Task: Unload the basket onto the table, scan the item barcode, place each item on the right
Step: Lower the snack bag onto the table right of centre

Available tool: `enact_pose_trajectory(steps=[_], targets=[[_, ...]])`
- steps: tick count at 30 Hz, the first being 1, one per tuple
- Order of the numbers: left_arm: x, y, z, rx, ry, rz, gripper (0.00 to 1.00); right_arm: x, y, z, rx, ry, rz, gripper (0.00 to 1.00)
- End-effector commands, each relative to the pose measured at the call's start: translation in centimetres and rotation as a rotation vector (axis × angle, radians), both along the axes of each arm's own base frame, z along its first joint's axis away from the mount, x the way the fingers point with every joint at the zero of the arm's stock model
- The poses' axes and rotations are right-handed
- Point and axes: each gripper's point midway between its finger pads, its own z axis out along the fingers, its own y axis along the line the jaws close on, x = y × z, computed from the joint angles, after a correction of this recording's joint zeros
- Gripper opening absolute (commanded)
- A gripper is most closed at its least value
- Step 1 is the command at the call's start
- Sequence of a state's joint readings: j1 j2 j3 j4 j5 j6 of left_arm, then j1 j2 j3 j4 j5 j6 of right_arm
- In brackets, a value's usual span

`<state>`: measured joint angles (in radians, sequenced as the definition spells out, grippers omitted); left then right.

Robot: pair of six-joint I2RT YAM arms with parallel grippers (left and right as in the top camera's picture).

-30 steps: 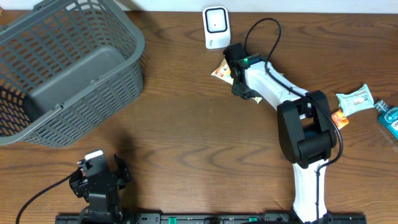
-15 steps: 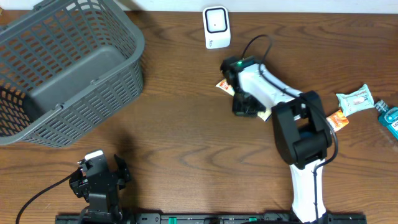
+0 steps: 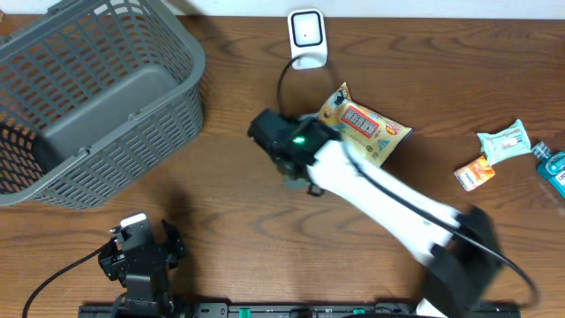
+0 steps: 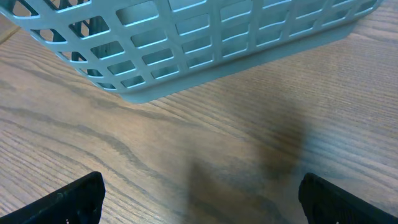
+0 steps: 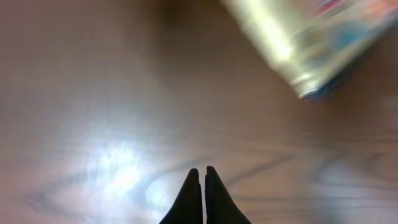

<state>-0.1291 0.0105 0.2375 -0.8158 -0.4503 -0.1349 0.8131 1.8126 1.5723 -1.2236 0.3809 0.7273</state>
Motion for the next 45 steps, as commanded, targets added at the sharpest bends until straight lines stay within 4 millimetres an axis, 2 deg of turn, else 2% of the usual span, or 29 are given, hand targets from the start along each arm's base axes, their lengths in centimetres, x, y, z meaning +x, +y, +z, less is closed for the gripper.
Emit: enact_pose_trajectory(steps=[1, 4, 8, 11, 15, 18, 22, 25, 27, 30, 35, 38, 40, 43, 45], targets=[[-0.7, 0.1, -1.4, 0.004, 0.052, 0.007, 1.00, 4.0, -4.6, 2.6, -0.106, -0.227, -0.191, 0.01], [-0.7, 0.1, -1.4, 0.004, 0.052, 0.007, 1.00, 6.0, -6.2, 1.7, -0.108, -0.245, -0.252, 0.01], [-0.7, 0.1, -1.4, 0.004, 0.052, 0.007, 1.00, 8.8, -8.7, -1.2, -0.140, -0.226, -0.303, 0.01], [-0.7, 0.1, -1.4, 0.004, 0.052, 0.007, 1.00, 10.5, -11.5, -3.9, -0.167, -0.190, -0.383, 0.01], [-0.7, 0.1, -1.4, 0.004, 0.052, 0.007, 1.00, 11.4, -15.1, -9.1, -0.163, -0.055, -0.459, 0.01], [-0.7, 0.1, -1.4, 0.004, 0.052, 0.007, 1.00, 10.7, -16.1, -14.5, -0.119, 0.130, -0.430, 0.01], [-0.7, 0.1, -1.4, 0.004, 0.052, 0.007, 1.00, 7.4, -15.9, -20.4, -0.052, 0.386, -0.389, 0.01], [-0.7, 0.1, -1.4, 0.004, 0.052, 0.007, 1.00, 5.3, -15.6, -21.8, -0.046, 0.492, -0.393, 0.01], [-0.7, 0.1, -1.4, 0.004, 0.052, 0.007, 1.00, 4.9, -14.8, -21.1, -0.034, 0.502, -0.379, 0.01], [-0.7, 0.1, -1.4, 0.004, 0.052, 0.007, 1.00, 5.6, -13.4, -18.1, -0.009, 0.446, -0.342, 0.01], [-0.7, 0.1, -1.4, 0.004, 0.052, 0.007, 1.00, 7.9, -11.0, -8.6, 0.101, 0.208, -0.279, 0.01], [-0.7, 0.1, -1.4, 0.004, 0.052, 0.007, 1.00, 9.5, -10.5, -3.2, 0.182, 0.043, -0.262, 0.01], [-0.7, 0.1, -1.4, 0.004, 0.052, 0.007, 1.00, 10.4, -10.8, -0.6, 0.201, -0.056, -0.262, 0.01], [-0.7, 0.1, -1.4, 0.004, 0.052, 0.007, 1.00, 11.0, -10.9, 0.5, 0.206, -0.107, -0.265, 0.01], [-0.7, 0.1, -1.4, 0.004, 0.052, 0.007, 1.00, 11.2, -10.9, -0.5, 0.197, -0.090, -0.267, 0.01]])
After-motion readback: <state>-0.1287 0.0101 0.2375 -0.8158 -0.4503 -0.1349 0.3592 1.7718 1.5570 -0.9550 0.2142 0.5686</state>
